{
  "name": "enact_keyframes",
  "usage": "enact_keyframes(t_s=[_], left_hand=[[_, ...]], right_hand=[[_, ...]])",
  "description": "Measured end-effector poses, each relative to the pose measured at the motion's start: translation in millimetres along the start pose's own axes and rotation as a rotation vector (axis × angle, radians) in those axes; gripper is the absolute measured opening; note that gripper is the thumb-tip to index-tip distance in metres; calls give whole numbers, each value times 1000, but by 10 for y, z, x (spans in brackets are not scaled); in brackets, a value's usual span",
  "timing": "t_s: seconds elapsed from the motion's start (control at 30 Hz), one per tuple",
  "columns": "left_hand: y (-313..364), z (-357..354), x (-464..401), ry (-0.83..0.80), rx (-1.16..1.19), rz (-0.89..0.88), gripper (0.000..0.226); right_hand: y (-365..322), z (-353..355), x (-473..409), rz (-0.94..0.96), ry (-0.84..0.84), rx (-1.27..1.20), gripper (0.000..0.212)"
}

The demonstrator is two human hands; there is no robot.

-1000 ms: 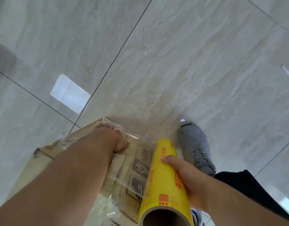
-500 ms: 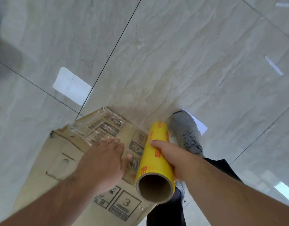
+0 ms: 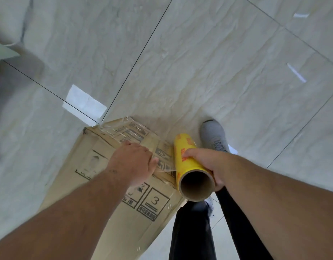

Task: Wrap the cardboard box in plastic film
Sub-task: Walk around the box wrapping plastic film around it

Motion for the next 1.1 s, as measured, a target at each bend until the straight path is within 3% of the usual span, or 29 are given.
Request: enact_keyframes(t_s=[0.1, 0.2, 0.37, 0.6, 0.67, 0.7, 0.77, 0.9, 1.0, 1.1], left_hand=[[21, -5, 22, 48, -41, 11, 77], [35, -37, 8, 73, -82, 33, 79], [36, -65, -56, 87, -130, 55, 81], [31, -89, -85, 103, -143, 51, 91], [49, -92, -81, 105, -131, 45, 90], [52, -75, -81, 111, -129, 46, 88], [58, -51, -68, 104, -112, 55, 80], [327, 29, -74, 59, -47, -9, 56], [763, -21, -125, 49, 65, -119, 50], [898, -132, -145, 92, 12, -84, 50]], right_hand=[[62, 15, 18, 28, -23, -40, 80], [171, 11, 32, 57, -91, -140, 62], [250, 24, 36, 71, -142, -213, 54], [444, 162, -76, 103, 48, 102, 71], [539, 153, -145, 122, 107, 124, 83], [573, 155, -171, 122, 108, 110, 78], [658, 190, -234, 96, 71, 41, 65], [839, 292, -397, 54, -79, -306, 77], [960, 205, -507, 45, -229, -535, 73], [996, 130, -594, 86, -295, -636, 78]])
Point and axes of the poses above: each hand's wrist, its own x-axis away from the middle knuckle, its own z-axis out of the back of the hand, y = z × x, the point moved 4 cm from there along -x, towards the middle knuckle, and after that the axes turned 5 degrees about -z, right-handed, at the moved point
